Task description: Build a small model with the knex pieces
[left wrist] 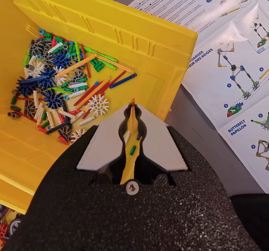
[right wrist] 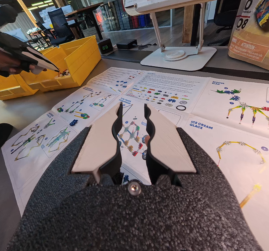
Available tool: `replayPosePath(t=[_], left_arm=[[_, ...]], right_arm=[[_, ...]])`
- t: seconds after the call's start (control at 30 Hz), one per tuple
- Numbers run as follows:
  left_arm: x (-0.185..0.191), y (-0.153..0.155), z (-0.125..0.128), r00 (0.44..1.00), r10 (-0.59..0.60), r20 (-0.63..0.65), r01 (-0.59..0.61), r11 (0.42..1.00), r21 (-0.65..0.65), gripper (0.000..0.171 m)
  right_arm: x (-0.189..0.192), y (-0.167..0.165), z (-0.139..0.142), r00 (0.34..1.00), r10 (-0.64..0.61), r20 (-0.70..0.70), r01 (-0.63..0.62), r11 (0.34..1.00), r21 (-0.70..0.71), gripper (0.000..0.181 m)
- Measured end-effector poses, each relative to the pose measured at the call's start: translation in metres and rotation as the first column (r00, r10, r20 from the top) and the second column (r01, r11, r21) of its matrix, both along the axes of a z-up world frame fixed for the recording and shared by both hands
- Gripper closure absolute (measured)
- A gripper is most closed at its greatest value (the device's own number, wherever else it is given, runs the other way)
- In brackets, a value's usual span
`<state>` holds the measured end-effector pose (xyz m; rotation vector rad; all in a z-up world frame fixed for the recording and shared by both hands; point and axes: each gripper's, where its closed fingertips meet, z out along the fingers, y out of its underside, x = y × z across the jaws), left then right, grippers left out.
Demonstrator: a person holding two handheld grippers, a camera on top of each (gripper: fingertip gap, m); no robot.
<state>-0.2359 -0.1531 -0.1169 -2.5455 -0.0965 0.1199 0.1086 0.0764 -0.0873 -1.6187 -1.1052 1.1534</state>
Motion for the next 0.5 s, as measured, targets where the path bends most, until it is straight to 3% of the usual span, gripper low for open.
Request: replayPosePath(t=[0.17,0.3,0.4,0.5], left_arm=[[-0.008,-0.006,0.012,0.999,0.04,-0.033,-0.039,0.998,0.04,0.163],[-0.02,-0.01,0.035,0.985,0.157,-0.079,-0.139,0.971,0.197,0.134],[-0.005,-0.009,0.049,0.977,0.198,-0.085,-0.158,0.926,0.342,0.123],[0.021,-0.01,0.045,0.974,0.197,-0.112,-0.137,0.905,0.404,0.117]], right_arm=[[0.0,0.0,0.001,1.0,-0.002,-0.005,0.002,1.0,0.003,0.154],[0.001,0.0,0.001,1.0,0.0,-0.007,0.0,1.0,0.002,0.154],[0.0,0.0,0.001,1.0,0.002,-0.008,-0.002,1.0,0.004,0.153],[0.0,-0.001,0.001,1.0,0.005,-0.005,-0.005,1.0,0.009,0.154]])
